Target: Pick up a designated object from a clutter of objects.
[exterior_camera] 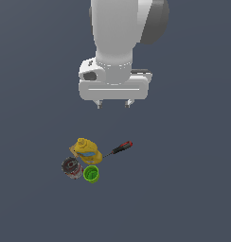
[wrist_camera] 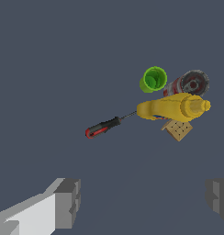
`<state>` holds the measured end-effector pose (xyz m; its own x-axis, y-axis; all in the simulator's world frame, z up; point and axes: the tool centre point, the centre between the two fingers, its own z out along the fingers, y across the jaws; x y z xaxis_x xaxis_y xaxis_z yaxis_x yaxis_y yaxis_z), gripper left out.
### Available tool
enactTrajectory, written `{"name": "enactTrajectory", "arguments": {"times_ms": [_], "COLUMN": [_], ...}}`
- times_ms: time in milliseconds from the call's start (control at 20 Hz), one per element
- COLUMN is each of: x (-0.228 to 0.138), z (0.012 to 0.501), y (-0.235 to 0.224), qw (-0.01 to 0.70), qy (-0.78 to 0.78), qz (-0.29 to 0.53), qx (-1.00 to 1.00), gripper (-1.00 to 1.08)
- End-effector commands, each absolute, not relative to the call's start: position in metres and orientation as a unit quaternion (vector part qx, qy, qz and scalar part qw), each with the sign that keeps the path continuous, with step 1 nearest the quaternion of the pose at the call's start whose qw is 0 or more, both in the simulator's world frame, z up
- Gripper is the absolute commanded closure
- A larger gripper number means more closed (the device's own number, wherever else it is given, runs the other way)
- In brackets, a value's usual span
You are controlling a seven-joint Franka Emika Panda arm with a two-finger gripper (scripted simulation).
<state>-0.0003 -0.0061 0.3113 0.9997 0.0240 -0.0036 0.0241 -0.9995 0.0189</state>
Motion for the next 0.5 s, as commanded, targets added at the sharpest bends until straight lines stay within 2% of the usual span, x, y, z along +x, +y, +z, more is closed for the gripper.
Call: {"name": "enactTrajectory", "arguments": {"times_ms": [0, 450], "x": [-0.0003, 0.0030], "z": [0.3113, 0.3141], "y": [-0.0061, -0.0065], "qw": [0.009, 0.018], "qy": [0.012, 0.018], "qz": [-0.002, 0.008], "qx": [1.000, 1.000], "gripper": [-0.92, -0.92]}}
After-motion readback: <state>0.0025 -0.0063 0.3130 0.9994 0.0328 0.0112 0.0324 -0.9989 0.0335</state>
